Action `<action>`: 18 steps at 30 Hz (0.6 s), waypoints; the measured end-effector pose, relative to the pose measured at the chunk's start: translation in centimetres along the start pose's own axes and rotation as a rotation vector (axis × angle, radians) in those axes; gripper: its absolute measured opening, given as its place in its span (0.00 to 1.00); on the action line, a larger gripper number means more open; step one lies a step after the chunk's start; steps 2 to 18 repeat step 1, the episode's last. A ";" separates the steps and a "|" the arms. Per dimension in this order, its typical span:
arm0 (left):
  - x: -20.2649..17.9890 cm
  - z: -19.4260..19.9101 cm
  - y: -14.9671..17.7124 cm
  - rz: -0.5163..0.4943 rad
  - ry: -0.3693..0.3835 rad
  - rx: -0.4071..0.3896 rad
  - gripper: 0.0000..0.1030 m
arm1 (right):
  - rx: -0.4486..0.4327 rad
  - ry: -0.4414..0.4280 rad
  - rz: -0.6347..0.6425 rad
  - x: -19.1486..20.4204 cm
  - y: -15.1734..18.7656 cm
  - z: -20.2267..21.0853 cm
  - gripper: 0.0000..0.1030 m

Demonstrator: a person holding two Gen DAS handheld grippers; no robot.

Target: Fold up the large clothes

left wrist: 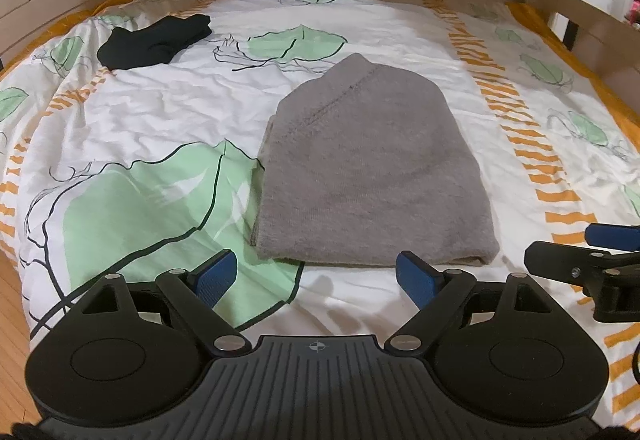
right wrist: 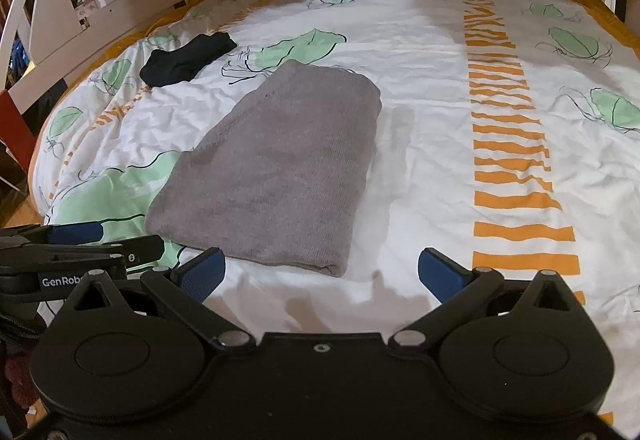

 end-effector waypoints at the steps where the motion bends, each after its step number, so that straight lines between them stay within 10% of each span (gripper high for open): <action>1: 0.0 -0.1 0.0 0.000 0.003 0.003 0.84 | 0.002 -0.001 0.000 0.0 0.0 -0.1 1.00; 18: 0.0 -0.1 0.0 0.000 0.003 0.003 0.84 | 0.002 -0.001 0.000 0.0 0.0 -0.1 1.00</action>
Point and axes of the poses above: each gripper's, at about its wrist camera, not at the fingertips, and z roughly against the way its jaws point, x to its left, y to its underside, the point moved 4 cm from there along -z, roughly the way its jaws point
